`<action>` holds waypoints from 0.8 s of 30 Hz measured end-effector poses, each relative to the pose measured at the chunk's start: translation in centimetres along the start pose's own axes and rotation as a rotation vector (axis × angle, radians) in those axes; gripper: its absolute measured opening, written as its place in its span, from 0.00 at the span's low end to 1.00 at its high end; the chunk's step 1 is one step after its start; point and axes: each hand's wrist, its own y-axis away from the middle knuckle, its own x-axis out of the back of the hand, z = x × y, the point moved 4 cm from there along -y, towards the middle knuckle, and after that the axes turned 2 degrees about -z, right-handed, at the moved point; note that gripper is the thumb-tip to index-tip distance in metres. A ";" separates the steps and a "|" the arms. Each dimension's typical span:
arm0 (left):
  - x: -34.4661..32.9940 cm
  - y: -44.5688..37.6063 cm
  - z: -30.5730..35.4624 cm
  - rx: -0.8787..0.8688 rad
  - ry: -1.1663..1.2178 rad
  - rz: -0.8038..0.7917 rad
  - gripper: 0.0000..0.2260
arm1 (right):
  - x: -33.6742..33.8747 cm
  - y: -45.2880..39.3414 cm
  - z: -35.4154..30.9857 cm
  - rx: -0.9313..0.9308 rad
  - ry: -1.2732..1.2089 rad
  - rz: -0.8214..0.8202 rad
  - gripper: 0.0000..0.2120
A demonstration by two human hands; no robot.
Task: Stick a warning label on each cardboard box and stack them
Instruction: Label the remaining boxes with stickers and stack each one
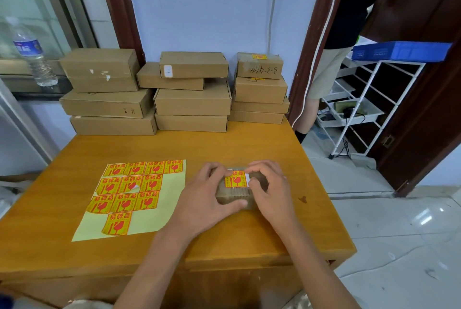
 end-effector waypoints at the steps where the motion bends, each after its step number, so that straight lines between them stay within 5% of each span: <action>1: 0.2 -0.3 -0.1 -0.006 -0.051 -0.048 0.33 | 0.0 -0.1 0.0 -0.004 -0.001 0.000 0.10; 9: 0.8 -1.4 -1.0 0.004 0.019 -0.094 0.32 | 0.0 -0.3 -0.2 0.014 0.054 0.030 0.09; 12: 0.2 -0.8 -1.1 -0.003 0.041 -0.131 0.32 | 0.4 -0.3 -0.3 -0.042 0.055 -0.080 0.07; 17: 0.6 -0.3 -1.6 -0.004 -0.140 -0.190 0.36 | 2.2 -0.3 0.6 -0.130 0.266 -0.494 0.35; 24: 0.6 -0.6 -1.6 -0.012 0.008 -0.154 0.33 | 2.6 -0.1 1.2 -0.104 0.186 -0.416 0.40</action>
